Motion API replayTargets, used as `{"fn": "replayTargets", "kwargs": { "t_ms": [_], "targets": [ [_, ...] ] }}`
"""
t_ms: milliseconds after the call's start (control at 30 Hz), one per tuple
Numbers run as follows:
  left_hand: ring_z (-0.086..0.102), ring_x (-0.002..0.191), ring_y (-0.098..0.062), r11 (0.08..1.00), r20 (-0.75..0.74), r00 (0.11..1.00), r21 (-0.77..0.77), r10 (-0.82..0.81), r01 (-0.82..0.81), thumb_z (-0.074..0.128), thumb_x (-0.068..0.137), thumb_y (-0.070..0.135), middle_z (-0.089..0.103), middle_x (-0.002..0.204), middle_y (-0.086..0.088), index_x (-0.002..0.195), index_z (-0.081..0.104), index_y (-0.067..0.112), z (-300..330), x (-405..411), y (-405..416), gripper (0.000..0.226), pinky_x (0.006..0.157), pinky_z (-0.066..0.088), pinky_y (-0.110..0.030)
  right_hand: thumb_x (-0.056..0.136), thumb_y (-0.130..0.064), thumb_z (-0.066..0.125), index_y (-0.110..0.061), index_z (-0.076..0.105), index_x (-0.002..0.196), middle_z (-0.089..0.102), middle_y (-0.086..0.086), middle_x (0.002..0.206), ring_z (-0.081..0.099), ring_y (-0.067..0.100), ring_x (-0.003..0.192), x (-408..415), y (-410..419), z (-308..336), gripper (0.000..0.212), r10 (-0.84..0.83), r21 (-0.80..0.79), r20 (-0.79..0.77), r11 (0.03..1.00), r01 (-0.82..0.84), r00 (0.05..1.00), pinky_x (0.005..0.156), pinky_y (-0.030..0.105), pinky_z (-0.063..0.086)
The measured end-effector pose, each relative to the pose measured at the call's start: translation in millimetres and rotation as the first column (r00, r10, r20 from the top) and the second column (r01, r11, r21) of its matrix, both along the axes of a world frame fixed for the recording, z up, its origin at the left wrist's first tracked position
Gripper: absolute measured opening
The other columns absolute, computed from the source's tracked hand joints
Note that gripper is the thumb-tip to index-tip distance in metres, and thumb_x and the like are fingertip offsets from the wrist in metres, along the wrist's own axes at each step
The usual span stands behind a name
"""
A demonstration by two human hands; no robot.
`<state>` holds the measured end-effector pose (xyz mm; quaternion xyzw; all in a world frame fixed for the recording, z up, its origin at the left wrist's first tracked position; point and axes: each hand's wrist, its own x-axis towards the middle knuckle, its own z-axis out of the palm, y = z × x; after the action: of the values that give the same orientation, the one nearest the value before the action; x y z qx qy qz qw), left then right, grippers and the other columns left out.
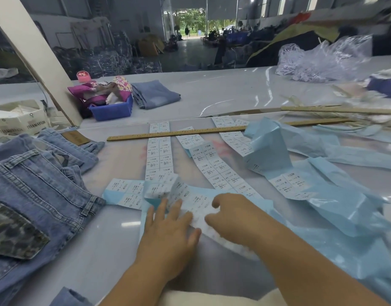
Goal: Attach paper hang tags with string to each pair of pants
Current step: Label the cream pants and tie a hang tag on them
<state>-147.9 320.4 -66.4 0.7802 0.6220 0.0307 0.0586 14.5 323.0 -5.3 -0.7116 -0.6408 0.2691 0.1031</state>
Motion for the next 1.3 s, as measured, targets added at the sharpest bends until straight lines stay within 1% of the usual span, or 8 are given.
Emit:
{"fn": "replayTargets", "kwargs": {
  "t_ms": [133, 267, 533, 667, 867, 1033, 1167, 1300],
  "targets": [
    [-0.006, 0.15, -0.026, 0.994, -0.076, 0.993, -0.058, 0.087, -0.092, 0.022, 0.097, 0.06, 0.003, 0.165, 0.005, 0.15, 0.022, 0.04, -3.1, -3.8, 2.3, 0.057, 0.117, -0.012, -0.051, 0.084, -0.032, 0.049, -0.024, 0.052, 0.114, 0.055, 0.006, 0.123, 0.046, 0.027, 0.11, 33.1, 10.0, 1.1, 0.032, -0.163, 0.051, 0.193, 0.986, 0.156, 0.968, 0.091, 0.038, 0.041],
    [-0.008, 0.15, -0.028, 0.993, -0.097, 0.99, -0.037, 0.107, -0.111, 0.022, 0.096, 0.061, -0.001, 0.164, 0.004, 0.148, 0.024, 0.038, -4.6, -2.0, 2.6, 0.056, 0.117, -0.011, -0.054, 0.083, -0.042, 0.052, -0.024, 0.05, 0.129, 0.055, 0.006, 0.129, 0.048, 0.03, 0.119, 46.2, 9.2, -8.8, 0.049, -0.146, -0.216, 0.284, 0.953, 0.211, 0.948, 0.103, 0.041, 0.041],
    [-0.018, 0.148, -0.02, 0.995, 0.039, 0.999, 0.095, 0.012, -0.016, 0.023, 0.094, 0.064, -0.01, 0.163, 0.008, 0.152, 0.017, 0.038, 5.1, 9.3, -2.8, 0.064, 0.116, -0.018, -0.043, 0.083, -0.031, 0.057, -0.023, 0.054, 0.099, 0.055, -0.006, 0.092, 0.057, 0.017, 0.09, 32.8, 7.7, -0.1, 0.018, -0.082, -0.083, 0.056, 0.993, 0.086, 0.995, 0.06, 0.027, 0.04],
    [0.016, 0.149, -0.022, 0.932, 0.082, 0.933, 0.126, -0.351, 0.339, 0.018, 0.088, 0.064, 0.024, 0.16, 0.005, 0.142, 0.046, 0.032, 19.8, 31.8, -17.7, 0.068, 0.119, 0.004, -0.037, 0.084, -0.032, 0.058, -0.022, 0.057, 0.105, 0.058, -0.003, 0.103, 0.052, 0.018, 0.088, 56.0, 9.1, 19.3, 0.023, -0.114, 0.022, 0.067, 0.993, 0.112, 0.991, 0.062, 0.026, 0.039],
    [0.044, 0.117, -0.013, 0.893, 0.079, 0.891, 0.079, -0.448, 0.442, 0.032, 0.099, 0.055, 0.053, 0.13, 0.011, 0.12, 0.061, 0.029, 45.9, 89.2, -2.9, 0.044, 0.102, 0.032, -0.031, 0.079, -0.035, 0.051, -0.021, 0.041, 0.129, 0.045, 0.012, 0.137, 0.041, 0.035, 0.125, 139.5, -12.1, 21.0, 0.052, -0.178, -0.024, 0.692, 0.963, 0.27, 0.699, 0.1, 0.047, 0.031],
    [0.053, 0.104, -0.026, 0.884, -0.118, 0.887, 0.095, -0.447, 0.458, 0.04, 0.099, 0.033, 0.056, 0.114, -0.002, 0.117, 0.058, 0.02, 57.6, 150.6, 8.1, 0.03, 0.084, 0.039, -0.036, 0.088, -0.015, 0.049, -0.021, 0.057, 0.116, 0.062, 0.001, 0.115, 0.062, 0.025, 0.107, 165.3, -30.7, -5.3, 0.029, -0.236, 0.034, 0.542, 0.965, 0.259, 0.807, 0.08, 0.033, 0.05],
    [0.051, 0.103, -0.023, 0.917, 0.195, 0.909, 0.235, -0.368, 0.321, 0.043, 0.091, 0.015, 0.055, 0.113, 0.001, 0.114, 0.057, 0.018, 65.0, 182.0, 23.8, 0.027, 0.075, 0.035, -0.031, 0.091, -0.017, 0.045, -0.023, 0.056, 0.113, 0.062, 0.002, 0.113, 0.062, 0.024, 0.104, 135.6, -33.9, -7.3, 0.026, -0.143, 0.228, 0.412, 0.972, 0.05, 0.9, 0.072, 0.031, 0.04],
    [0.052, 0.09, -0.019, 0.967, 0.618, 0.76, 0.249, -0.202, 0.055, 0.049, 0.089, 0.014, 0.059, 0.099, 0.005, 0.096, 0.059, 0.018, 66.1, 190.0, 34.4, 0.013, 0.065, 0.036, -0.029, 0.092, -0.016, 0.043, -0.021, 0.054, 0.114, 0.059, 0.005, 0.109, 0.06, 0.029, 0.101, 125.8, -37.2, -4.2, 0.025, 0.056, 0.227, 0.302, 0.965, -0.129, 0.952, 0.07, 0.032, 0.039]
  ]
}}
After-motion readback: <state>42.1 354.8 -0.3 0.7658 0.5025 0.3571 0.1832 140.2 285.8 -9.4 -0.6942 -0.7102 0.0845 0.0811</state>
